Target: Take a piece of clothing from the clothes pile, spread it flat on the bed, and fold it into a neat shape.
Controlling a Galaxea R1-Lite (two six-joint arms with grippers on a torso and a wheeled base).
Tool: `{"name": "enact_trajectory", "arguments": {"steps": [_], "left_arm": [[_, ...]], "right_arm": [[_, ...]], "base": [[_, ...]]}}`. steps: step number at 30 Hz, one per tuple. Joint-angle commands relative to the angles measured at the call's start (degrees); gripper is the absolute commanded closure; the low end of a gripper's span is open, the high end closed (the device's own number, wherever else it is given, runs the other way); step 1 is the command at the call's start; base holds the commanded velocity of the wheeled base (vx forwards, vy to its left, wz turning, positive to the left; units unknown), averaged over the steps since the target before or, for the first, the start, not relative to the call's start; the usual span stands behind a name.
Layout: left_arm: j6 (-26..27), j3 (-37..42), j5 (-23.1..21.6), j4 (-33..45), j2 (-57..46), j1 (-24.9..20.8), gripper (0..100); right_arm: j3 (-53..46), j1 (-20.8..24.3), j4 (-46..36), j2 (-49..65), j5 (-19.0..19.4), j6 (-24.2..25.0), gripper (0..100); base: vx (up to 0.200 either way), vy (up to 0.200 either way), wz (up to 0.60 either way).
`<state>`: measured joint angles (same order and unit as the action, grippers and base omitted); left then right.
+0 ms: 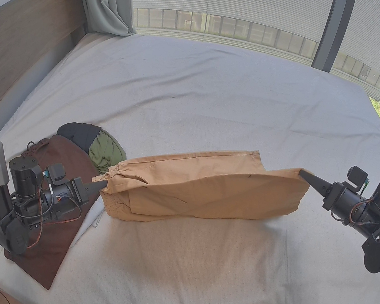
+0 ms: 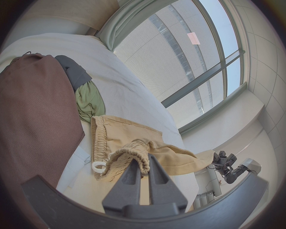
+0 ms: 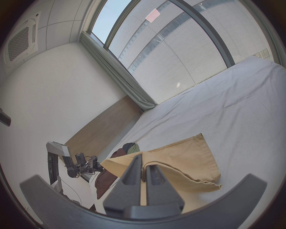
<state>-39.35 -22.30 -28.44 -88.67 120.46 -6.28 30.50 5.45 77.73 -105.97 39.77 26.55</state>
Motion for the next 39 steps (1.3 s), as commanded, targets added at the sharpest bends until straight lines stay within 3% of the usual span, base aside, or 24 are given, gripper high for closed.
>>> {"name": "enact_trajectory", "arguments": {"steps": [1,39], "left_arm": [[0.0,-0.3,0.1,0.0,0.1,-0.2,100],[-2.0,-6.5,2.2,0.0,5.8,-0.5,100]], "right_arm": [[2.0,-0.1,0.4,-0.1,0.0,1.3,100],[27.5,-0.9,-3.3,-21.0,-0.6,5.5,100]], "base": [[0.000,0.000,0.00],[0.000,0.000,0.00]]}}
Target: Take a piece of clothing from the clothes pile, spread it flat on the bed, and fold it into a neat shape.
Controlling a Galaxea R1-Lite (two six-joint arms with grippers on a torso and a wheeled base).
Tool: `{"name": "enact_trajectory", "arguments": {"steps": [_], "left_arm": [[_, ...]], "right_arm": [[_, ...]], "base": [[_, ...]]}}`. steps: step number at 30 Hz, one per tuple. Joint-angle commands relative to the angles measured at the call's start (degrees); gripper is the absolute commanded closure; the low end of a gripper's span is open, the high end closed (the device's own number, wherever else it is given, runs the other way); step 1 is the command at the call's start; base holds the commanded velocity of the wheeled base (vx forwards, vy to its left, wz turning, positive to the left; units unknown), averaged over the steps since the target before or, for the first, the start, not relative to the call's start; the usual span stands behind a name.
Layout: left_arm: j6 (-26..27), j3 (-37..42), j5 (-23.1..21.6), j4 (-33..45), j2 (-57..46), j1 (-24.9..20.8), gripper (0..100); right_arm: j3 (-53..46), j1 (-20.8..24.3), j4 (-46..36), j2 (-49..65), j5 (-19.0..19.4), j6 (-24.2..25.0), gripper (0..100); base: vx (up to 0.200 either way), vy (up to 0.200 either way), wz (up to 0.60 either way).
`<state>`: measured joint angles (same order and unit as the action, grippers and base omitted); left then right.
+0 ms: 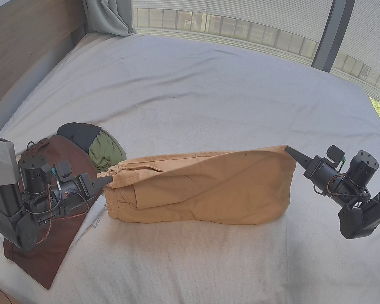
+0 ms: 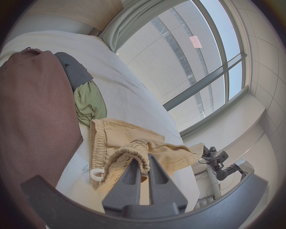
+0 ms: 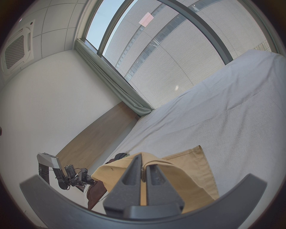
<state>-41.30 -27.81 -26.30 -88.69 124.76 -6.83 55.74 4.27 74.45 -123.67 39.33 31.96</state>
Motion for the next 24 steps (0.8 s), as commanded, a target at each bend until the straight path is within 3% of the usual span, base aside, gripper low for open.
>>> {"name": "enact_trajectory", "arguments": {"steps": [1,24], "left_arm": [[-0.1,-1.3,0.1,0.0,1.6,0.1,100],[-0.2,-8.2,4.9,0.0,8.8,0.1,100]], "right_arm": [[2.9,0.4,0.0,-4.2,-0.1,0.1,100],[11.4,0.4,0.1,-11.1,-0.2,3.0,100]], "base": [[0.000,0.000,0.00],[0.000,0.000,0.00]]}}
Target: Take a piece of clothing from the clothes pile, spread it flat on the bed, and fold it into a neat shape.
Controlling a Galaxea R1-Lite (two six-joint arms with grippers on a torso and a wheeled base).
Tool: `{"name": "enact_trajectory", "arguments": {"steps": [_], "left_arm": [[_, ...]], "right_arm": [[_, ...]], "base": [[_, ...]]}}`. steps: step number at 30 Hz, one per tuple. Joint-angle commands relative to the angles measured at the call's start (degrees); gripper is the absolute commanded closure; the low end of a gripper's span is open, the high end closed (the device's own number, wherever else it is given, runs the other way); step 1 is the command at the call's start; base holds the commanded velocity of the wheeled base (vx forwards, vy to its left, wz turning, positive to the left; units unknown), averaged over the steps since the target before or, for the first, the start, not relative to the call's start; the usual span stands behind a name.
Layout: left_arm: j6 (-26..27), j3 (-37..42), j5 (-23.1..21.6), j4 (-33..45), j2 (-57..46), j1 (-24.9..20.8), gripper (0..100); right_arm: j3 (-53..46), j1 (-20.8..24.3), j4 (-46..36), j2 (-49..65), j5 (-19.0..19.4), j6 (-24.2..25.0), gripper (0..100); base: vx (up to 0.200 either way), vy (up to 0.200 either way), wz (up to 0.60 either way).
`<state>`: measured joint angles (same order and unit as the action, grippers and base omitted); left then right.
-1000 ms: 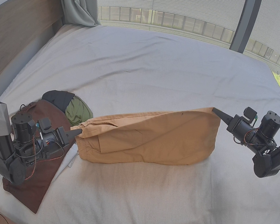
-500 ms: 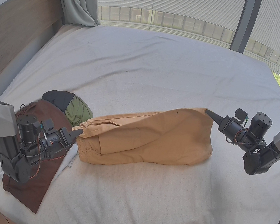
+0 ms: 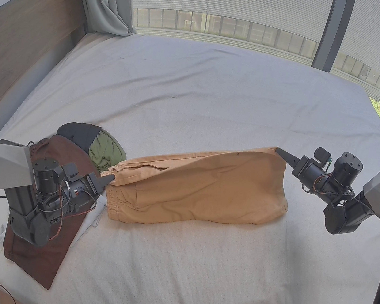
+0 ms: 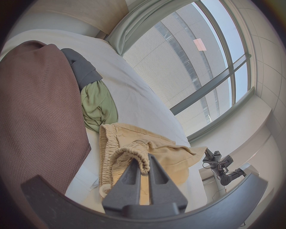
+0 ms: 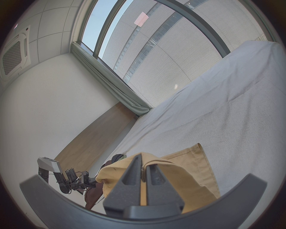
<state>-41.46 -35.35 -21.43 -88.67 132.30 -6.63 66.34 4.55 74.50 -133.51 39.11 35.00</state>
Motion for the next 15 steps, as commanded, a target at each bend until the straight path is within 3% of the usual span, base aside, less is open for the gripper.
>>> {"name": "enact_trajectory", "arguments": {"steps": [1,5,6,7,15], "left_arm": [[0.0,-0.8,0.1,0.0,1.3,0.0,100],[0.1,-1.2,0.2,0.0,1.9,0.0,100],[0.1,-1.4,0.8,0.0,2.2,0.0,100],[0.1,-1.4,0.8,0.0,2.2,0.0,0],[0.1,-2.9,2.5,0.0,1.8,0.1,0]], "right_arm": [[0.9,0.2,0.0,-1.2,0.0,0.0,100],[1.1,0.2,0.3,-1.8,0.0,0.0,100],[1.2,0.2,0.6,-2.0,0.0,0.0,0],[1.2,0.2,0.6,-2.0,0.0,0.0,0],[-1.5,0.3,0.9,-1.3,-0.1,0.0,0]], "base": [[0.000,0.000,0.00],[0.000,0.000,0.00],[0.000,0.000,0.00],[0.000,0.000,0.00],[0.000,0.000,0.00]]}}
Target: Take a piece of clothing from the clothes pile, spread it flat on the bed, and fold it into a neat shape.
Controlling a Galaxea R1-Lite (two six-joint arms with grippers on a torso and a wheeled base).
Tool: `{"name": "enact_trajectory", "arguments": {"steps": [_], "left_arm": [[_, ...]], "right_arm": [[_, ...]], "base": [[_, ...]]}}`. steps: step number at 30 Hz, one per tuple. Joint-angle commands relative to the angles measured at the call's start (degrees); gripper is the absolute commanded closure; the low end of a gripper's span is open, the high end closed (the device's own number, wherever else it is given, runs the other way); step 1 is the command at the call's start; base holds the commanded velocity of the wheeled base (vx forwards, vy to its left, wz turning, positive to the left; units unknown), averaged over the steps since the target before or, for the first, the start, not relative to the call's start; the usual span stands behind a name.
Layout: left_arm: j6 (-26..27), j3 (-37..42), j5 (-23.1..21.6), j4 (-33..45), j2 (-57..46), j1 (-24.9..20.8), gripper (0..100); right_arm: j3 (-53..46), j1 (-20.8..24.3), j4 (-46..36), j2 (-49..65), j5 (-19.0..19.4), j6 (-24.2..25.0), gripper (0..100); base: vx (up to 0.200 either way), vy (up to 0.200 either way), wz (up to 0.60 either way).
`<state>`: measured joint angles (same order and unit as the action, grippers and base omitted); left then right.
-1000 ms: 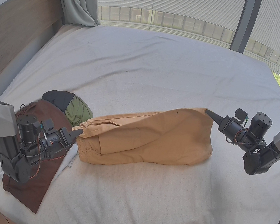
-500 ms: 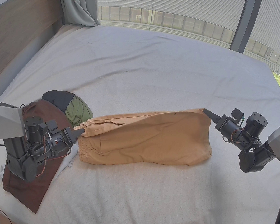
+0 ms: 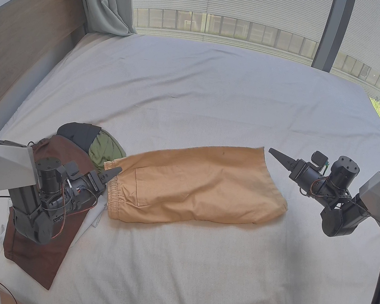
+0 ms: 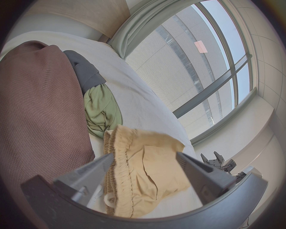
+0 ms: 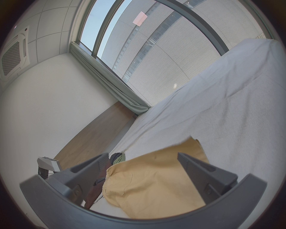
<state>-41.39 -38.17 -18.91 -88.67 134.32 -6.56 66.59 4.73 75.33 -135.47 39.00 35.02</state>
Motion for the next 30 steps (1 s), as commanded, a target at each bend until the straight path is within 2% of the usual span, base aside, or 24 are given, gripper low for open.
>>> {"name": "enact_trajectory", "arguments": {"steps": [1,16,22,30], "left_arm": [[0.0,0.1,0.0,0.0,-0.5,0.0,0],[0.0,2.5,0.0,0.0,-4.3,-1.4,0],[-0.9,2.7,-0.3,0.0,-6.6,-1.9,0],[-3.8,5.1,-1.0,0.0,-12.0,-3.0,0]], "right_arm": [[-3.0,0.2,0.2,1.4,0.0,-0.1,0],[-18.9,1.0,12.6,4.5,0.2,0.1,0],[-26.5,2.1,12.9,7.2,-0.5,-1.4,0],[-29.9,4.3,12.3,13.0,-2.2,-1.4,0]], "base": [[0.000,0.000,0.00],[0.000,0.000,0.00],[0.000,0.000,0.00],[0.000,0.000,0.00]]}}
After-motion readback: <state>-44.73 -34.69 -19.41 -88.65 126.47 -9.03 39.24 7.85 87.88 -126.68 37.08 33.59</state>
